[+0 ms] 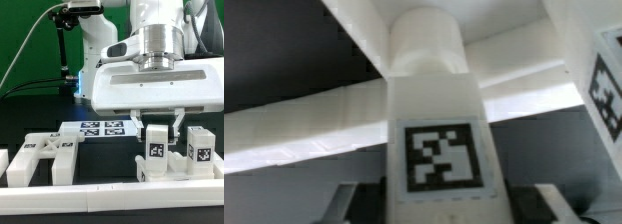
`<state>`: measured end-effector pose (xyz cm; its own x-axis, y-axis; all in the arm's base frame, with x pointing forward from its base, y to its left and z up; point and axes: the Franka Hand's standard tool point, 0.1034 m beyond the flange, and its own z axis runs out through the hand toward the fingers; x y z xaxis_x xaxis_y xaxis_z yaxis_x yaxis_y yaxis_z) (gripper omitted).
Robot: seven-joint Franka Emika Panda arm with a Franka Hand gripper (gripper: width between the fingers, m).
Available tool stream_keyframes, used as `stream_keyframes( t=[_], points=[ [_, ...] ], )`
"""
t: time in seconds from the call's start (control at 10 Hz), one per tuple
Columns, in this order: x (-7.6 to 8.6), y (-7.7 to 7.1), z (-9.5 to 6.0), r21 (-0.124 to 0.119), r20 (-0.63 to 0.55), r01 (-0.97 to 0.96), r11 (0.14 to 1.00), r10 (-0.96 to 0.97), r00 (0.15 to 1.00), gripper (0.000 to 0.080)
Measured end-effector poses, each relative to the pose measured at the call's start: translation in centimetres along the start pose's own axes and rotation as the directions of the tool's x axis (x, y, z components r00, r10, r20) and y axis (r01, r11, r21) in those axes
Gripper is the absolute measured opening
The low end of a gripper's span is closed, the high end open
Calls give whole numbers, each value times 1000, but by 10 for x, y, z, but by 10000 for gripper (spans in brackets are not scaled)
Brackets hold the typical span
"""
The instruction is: Assemble chair
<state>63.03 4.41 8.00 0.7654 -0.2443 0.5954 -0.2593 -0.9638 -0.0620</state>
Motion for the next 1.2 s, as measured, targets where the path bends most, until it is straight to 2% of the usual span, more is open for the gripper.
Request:
stream_keyframes(
  t=[0.1, 0.2, 0.3, 0.9, 1.1, 1.2],
  points=[
    [-1, 0, 1, -1, 6, 0, 1000, 0, 1000, 360],
    [-1, 0, 1, -1, 6, 0, 1000, 0, 1000, 545],
    [-1, 0, 1, -1, 6, 1, 1000, -1, 1000, 617],
    [-2, 0, 1, -1, 7, 1, 1000, -1, 1000, 649],
    [7, 4, -8, 6, 97, -24, 1000, 24, 995, 649],
    [15, 5, -10, 9, 105, -37, 999, 36, 994, 649]
  ],
)
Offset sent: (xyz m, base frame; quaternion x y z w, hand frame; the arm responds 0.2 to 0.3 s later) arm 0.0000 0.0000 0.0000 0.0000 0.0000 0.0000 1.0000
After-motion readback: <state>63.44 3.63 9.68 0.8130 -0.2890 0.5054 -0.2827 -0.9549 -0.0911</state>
